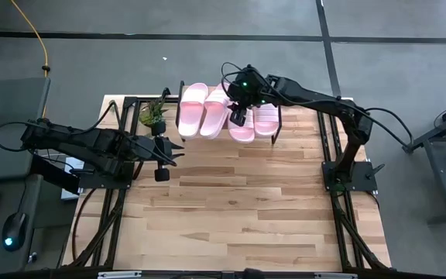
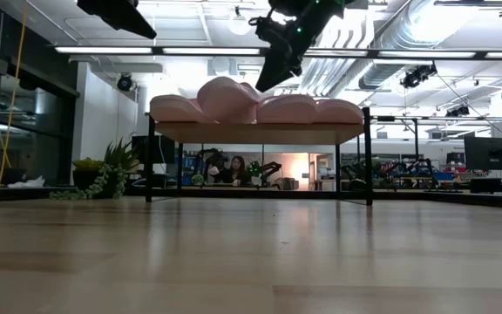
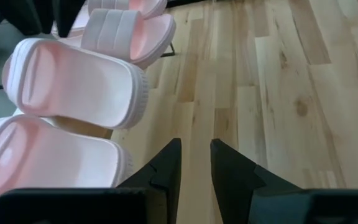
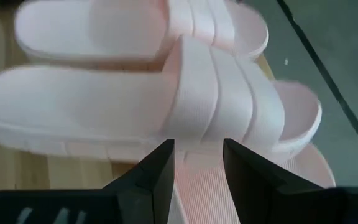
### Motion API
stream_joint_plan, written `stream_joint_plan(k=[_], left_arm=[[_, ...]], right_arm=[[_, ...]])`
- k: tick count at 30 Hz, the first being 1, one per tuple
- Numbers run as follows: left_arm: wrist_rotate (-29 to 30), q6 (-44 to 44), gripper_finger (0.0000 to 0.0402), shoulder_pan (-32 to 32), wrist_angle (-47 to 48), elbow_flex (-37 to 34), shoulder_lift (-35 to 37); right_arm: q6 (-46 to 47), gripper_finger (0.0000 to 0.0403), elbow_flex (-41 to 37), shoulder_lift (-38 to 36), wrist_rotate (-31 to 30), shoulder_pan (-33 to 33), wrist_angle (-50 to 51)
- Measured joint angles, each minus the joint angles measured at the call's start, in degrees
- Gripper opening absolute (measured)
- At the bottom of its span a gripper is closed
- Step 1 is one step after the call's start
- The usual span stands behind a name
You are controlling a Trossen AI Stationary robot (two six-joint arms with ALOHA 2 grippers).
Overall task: Pick and place slides into the shelf
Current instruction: Adjust the pink slide
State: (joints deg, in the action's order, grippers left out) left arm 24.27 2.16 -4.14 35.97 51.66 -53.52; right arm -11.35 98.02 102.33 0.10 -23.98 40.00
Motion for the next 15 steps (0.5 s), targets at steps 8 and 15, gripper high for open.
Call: stream_joint_plan(k=[8, 15], left_arm=[[0.8, 0.5, 0.0073, 0.0, -0.1, 0.0, 0.0], [0.8, 0.5, 0.0073, 0.0, -0.1, 0.0, 0.0]], right_arm=[[0.4, 0.0126, 0.0, 2.0, -0.9, -0.2, -1.5], [-0.4, 0.0126, 0.0, 4.5, 0.4, -0.3, -5.5]])
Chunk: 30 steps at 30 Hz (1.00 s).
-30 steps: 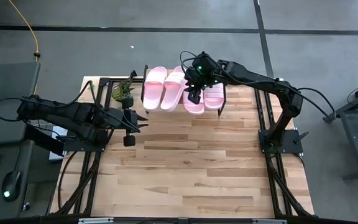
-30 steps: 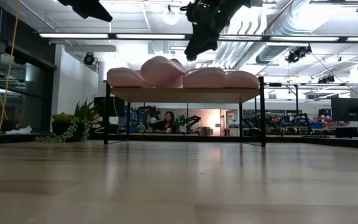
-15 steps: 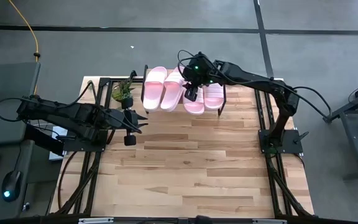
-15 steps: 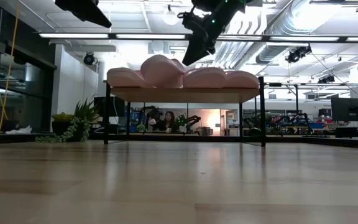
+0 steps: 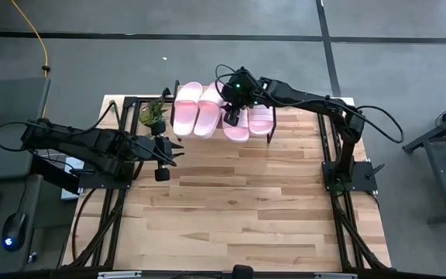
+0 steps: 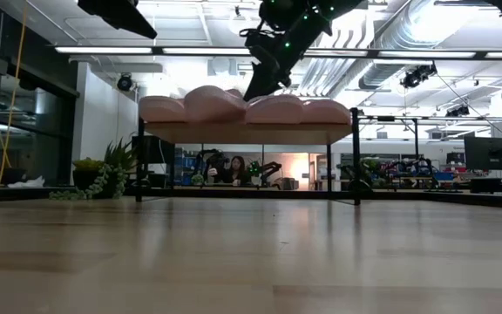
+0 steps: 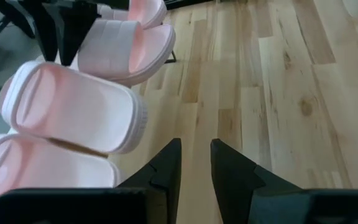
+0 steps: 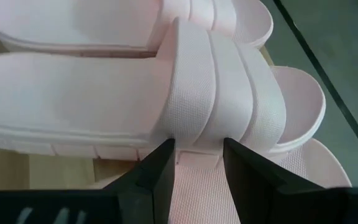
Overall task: Pick and place slides into the shelf
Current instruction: Adjust the pink slide
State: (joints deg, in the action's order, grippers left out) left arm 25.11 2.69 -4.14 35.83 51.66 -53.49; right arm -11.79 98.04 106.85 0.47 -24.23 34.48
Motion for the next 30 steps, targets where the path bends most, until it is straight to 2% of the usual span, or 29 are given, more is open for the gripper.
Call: stream_joint_plan(k=[5, 15, 18, 20, 24, 30], left_arm=[[0.0, 0.0, 0.0073, 0.0, 0.0, 0.0, 0.0], [0.0, 0.3, 0.0073, 0.0, 0.0, 0.0, 0.0], [0.0, 0.3, 0.0073, 0.0, 0.0, 0.0, 0.0], [0.0, 0.3, 0.0073, 0.0, 0.0, 0.0, 0.0], [0.0, 0.2, 0.0073, 0.0, 0.0, 0.0, 0.0], [0.0, 0.2, 0.0073, 0.0, -0.1, 0.0, 0.0]], right_arm=[[-1.7, 0.0126, 0.0, 0.5, 0.6, 0.0, -1.5], [-1.1, 0.0126, 0.0, 0.6, -8.9, -0.1, 0.0], [-0.7, 0.0126, 0.0, 0.6, -9.0, -0.3, 0.4], [-0.7, 0.0126, 0.0, 0.6, -7.9, -0.2, 0.8], [-0.1, 0.0126, 0.0, 0.6, -1.4, -0.3, 0.4], [-0.5, 0.0126, 0.0, 0.6, 1.3, -0.2, -0.4]])
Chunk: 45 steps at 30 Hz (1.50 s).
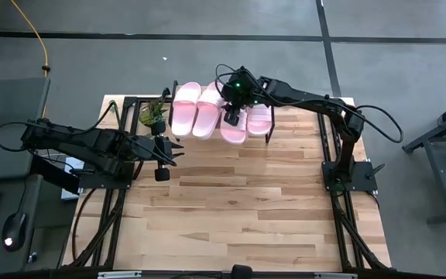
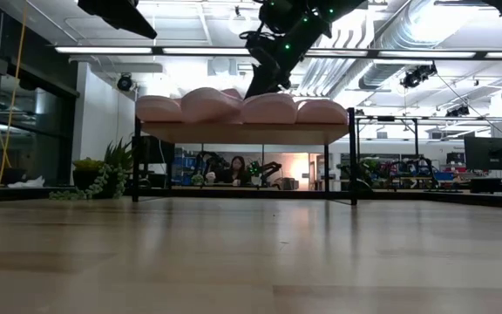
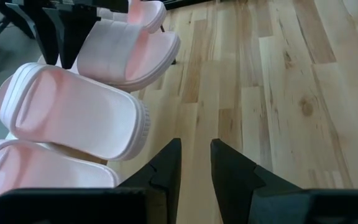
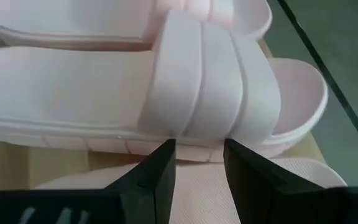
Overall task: Pick and place slides into the shelf
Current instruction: Adjust the pink slide
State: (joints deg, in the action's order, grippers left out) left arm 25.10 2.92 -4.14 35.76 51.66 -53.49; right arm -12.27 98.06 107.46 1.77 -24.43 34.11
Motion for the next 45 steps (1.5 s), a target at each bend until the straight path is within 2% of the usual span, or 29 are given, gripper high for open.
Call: stream_joint_plan(k=[6, 11, 19, 30, 35, 41, 45], left_arm=[[0.0, -0.1, 0.0073, 0.0, 0.0, 0.0, 0.0], [0.0, -0.2, 0.0073, 0.0, -0.1, 0.0, 0.0], [0.0, -0.2, 0.0073, 0.0, -0.1, 0.0, 0.0], [-0.1, -0.3, 0.0073, 0.0, -1.3, 0.0, 0.0], [-1.3, -0.2, 0.0073, 0.0, -1.8, 0.0, 0.0], [-1.5, -0.2, 0.0073, 0.0, -1.9, 0.0, 0.0], [-1.6, -0.1, 0.0073, 0.0, -1.9, 0.0, 0.0]], right_arm=[[-1.6, 0.0126, 0.0, 0.0, 4.4, -0.3, -1.6], [1.4, 0.0126, 0.0, 0.0, -1.9, -1.3, -1.9], [3.2, 0.0126, 0.0, 0.0, -6.2, -2.2, 1.3], [3.0, 0.0126, 0.0, 0.2, -6.2, -2.1, 1.4], [0.5, 0.0126, 0.0, 2.1, -1.0, -2.2, -1.4], [1.3, 0.0126, 0.0, 3.2, -2.3, -3.0, -4.3], [1.7, 0.0126, 0.0, 3.2, -4.5, -3.7, -2.5]])
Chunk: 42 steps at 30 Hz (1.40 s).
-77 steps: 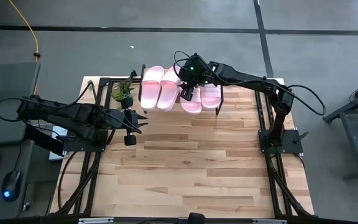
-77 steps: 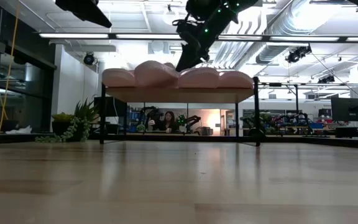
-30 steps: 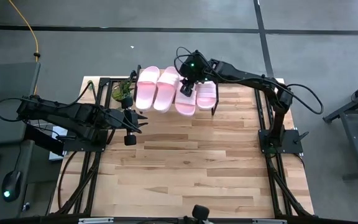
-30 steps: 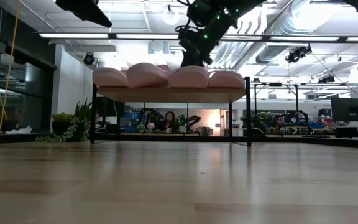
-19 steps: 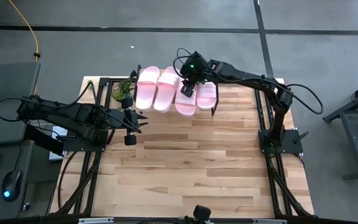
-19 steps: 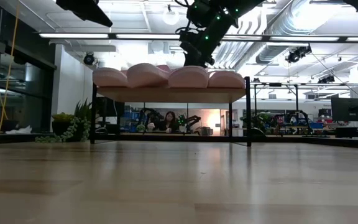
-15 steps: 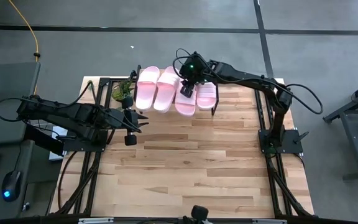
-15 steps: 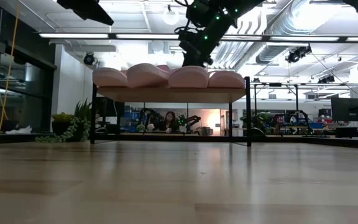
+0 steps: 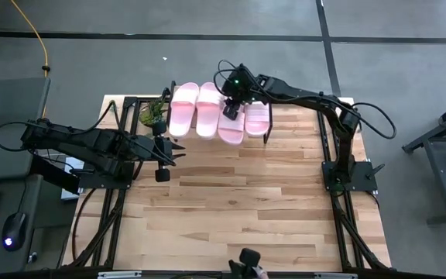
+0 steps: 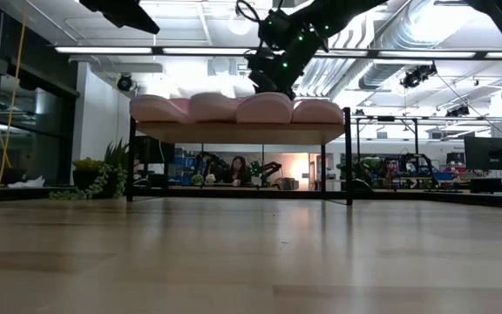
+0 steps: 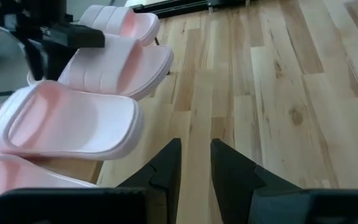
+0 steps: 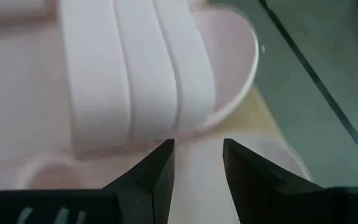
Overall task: Pick and place slides into the shelf
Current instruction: Adjust the pink slide, then return to Home Position
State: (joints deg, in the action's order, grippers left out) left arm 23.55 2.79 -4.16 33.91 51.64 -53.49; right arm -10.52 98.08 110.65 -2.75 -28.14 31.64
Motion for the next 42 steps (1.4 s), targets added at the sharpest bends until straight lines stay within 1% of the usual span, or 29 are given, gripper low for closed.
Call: stream_joint_plan(k=[4, 7, 18, 23, 26, 31, 37, 42], left_arm=[[0.0, 0.1, 0.0073, 0.0, 0.0, 0.0, 0.0], [0.0, 0.2, 0.0073, 0.0, 0.0, 0.0, 0.0], [0.0, 0.2, 0.0073, 0.0, 0.0, 0.0, 0.0], [0.1, 0.2, 0.0073, 0.0, 0.0, 0.0, 0.0], [0.8, 0.2, 0.0073, 0.0, 0.0, 0.0, 0.0], [0.9, 0.9, 0.0073, 0.0, 0.1, 0.0, 0.0], [0.9, 1.4, 0.0073, 0.0, 0.2, 0.0, 1.5], [0.7, 2.6, 0.0073, 0.0, -0.1, 0.0, 7.0]], right_arm=[[0.5, 0.0126, 0.0, 0.0, -1.7, -0.5, 4.4], [1.2, 0.0126, 0.1, 0.0, -2.9, -0.4, 5.2], [2.9, 0.0126, 0.0, 0.0, -3.1, -0.5, -1.9], [3.1, 0.0126, 0.4, -0.7, -2.5, -0.5, -2.6], [3.4, 0.0126, 0.7, -1.5, 1.7, -0.5, -3.2], [4.5, 0.0126, 0.8, -3.6, 11.5, -0.5, -4.5], [4.2, 0.0123, 0.8, -7.7, 15.2, 0.5, -4.5], [4.0, 0.0108, 0.5, -12.7, 20.1, 1.8, -4.9]])
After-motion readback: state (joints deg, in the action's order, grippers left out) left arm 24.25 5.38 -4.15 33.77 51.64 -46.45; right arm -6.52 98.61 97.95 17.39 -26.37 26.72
